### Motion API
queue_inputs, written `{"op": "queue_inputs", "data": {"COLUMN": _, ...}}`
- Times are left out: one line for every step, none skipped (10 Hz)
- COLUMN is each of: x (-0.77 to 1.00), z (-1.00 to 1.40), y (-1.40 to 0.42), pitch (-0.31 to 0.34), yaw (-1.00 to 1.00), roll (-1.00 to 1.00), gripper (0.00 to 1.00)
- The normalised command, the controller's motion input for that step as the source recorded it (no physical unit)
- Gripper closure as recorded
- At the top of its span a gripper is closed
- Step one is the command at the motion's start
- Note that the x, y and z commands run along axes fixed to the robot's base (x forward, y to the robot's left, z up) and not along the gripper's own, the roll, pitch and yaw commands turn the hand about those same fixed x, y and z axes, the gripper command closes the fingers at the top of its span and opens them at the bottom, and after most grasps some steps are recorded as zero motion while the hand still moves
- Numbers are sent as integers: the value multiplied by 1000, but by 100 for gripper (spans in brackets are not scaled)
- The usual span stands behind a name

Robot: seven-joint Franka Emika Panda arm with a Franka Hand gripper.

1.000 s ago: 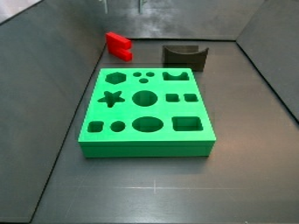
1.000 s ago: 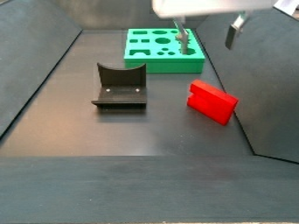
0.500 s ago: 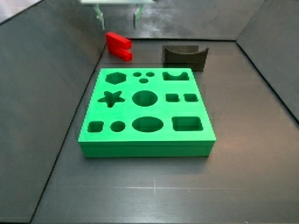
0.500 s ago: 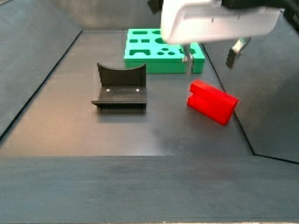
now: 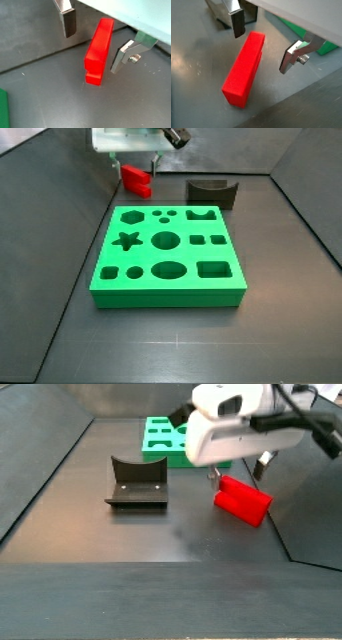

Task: Pick up the double-square object. Move up. Rotate the double-square object. Place the double-square object on the fixture. Regrasp the double-square object. Move to above the board. Insert the double-square object.
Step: Pick up the double-square object.

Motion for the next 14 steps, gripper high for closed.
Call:
{"op": "queue_inputs", "data": {"x": 0, "z": -906, "y": 40, "pitch": -33, "yaw": 237, "roll": -54, "gripper": 0}}
{"op": "queue_inputs", "data": {"x": 0, "z": -866, "y": 9, "pitch": -47, "yaw": 234, "roll": -21, "gripper": 0}}
{"op": "queue_inputs", "data": {"x": 0, "z": -831, "y": 0, "pitch": -60, "yaw": 251, "roll": -13, "gripper": 0}}
{"op": "queue_inputs", "data": {"x": 0, "z": -491, "y": -74, "pitch": -91, "yaw": 174, "roll": 0, "gripper": 0}}
{"op": "queue_inputs", "data": {"x": 0, "z": 0, "y": 0, "pitch": 0, "yaw": 0, "roll": 0, "gripper": 0}}
{"op": "queue_inputs", "data": {"x": 0, "z": 0, "y": 0, "pitch": 0, "yaw": 0, "roll": 0, "gripper": 100}}
{"op": "queue_inputs", "data": {"x": 0, "z": 0, "y": 0, "pitch": 0, "yaw": 0, "roll": 0, "gripper": 100}}
{"op": "queue_inputs", "data": {"x": 0, "z": 0, "y": 0, "pitch": 0, "yaw": 0, "roll": 0, "gripper": 100}}
{"op": "queue_inputs", "data": {"x": 0, "z": 0, "y": 0, "pitch": 0, "yaw": 0, "roll": 0, "gripper": 100}}
{"op": "queue_inputs", "data": {"x": 0, "z": 0, "y": 0, "pitch": 0, "yaw": 0, "roll": 0, "gripper": 100}}
{"op": "queue_inputs", "data": {"x": 0, "z": 0, "y": 0, "pitch": 0, "yaw": 0, "roll": 0, "gripper": 100}}
{"op": "queue_inputs", "data": {"x": 0, "z": 0, "y": 0, "pitch": 0, "yaw": 0, "roll": 0, "gripper": 100}}
{"op": "queue_inputs", "data": {"x": 0, "z": 0, "y": 0, "pitch": 0, "yaw": 0, "roll": 0, "gripper": 100}}
{"op": "queue_inputs", "data": {"x": 0, "z": 0, "y": 0, "pitch": 0, "yaw": 0, "roll": 0, "gripper": 100}}
